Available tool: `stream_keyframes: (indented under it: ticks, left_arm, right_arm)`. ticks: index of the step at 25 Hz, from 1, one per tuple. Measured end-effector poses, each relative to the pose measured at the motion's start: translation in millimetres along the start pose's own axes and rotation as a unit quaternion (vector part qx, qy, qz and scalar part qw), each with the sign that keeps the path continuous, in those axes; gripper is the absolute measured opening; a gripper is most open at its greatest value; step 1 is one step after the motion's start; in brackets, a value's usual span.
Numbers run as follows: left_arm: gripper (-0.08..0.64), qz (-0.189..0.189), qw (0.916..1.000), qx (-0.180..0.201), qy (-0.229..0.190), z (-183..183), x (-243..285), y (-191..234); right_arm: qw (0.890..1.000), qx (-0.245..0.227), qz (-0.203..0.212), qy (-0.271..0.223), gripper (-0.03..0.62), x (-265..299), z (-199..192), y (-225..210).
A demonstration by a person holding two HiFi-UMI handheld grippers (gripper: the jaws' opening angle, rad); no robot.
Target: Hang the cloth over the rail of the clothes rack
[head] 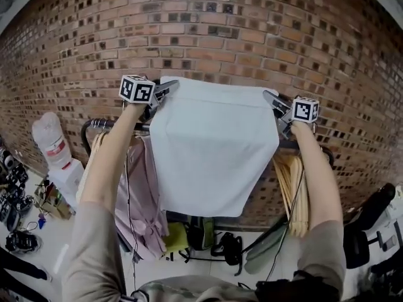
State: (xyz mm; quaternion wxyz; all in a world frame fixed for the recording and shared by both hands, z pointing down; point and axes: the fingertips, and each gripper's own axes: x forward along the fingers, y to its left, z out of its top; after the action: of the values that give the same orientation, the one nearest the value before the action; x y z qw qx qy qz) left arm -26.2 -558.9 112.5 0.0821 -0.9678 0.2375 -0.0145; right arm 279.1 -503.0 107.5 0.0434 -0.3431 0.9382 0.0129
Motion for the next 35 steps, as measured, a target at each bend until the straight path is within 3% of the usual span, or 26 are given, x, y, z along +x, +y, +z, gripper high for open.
stream_keyframes:
  ticks: [3,12,15,18,21,24,27,30,35]
  left_arm:
    - [0.017,-0.013,0.9996,-0.021,-0.014,-11,1,1]
    - [0.018,-0.03,0.9964,-0.065,0.046,-40,13,2]
    - [0.018,-0.028,0.9954,-0.081,0.041,-38,15,5]
    - [0.018,-0.052,0.9913,-0.112,0.046,-41,17,1]
    - [0.047,-0.069,0.9886,-0.117,0.065,-50,20,-5]
    - [0.108,-0.067,0.9884,-0.113,0.076,-55,23,-7]
    - [0.207,-0.082,0.9844,-0.126,0.091,-64,24,-14]
    - [0.25,-0.078,0.9832,-0.116,0.118,-76,24,-16]
    - [0.285,-0.091,0.9807,-0.131,0.114,-76,23,-22]
  right_arm:
    - [1.0,0.02,-0.01,0.011,0.018,3,-9,-8]
    - [1.0,-0.003,0.006,0.027,0.018,8,-13,-8]
    - [1.0,0.006,-0.005,0.028,0.018,9,-13,-15]
    - [0.999,0.014,-0.013,0.036,0.02,12,-18,-18]
    - [0.998,0.015,-0.01,0.056,0.024,18,-28,-16]
    - [0.997,0.027,-0.008,0.077,0.155,21,-37,-14]
    - [0.995,0.047,-0.022,0.088,0.17,20,-44,-16]
    - [0.993,0.068,-0.029,0.094,0.256,20,-50,-17]
    - [0.992,0.072,-0.031,0.096,0.304,19,-53,-14]
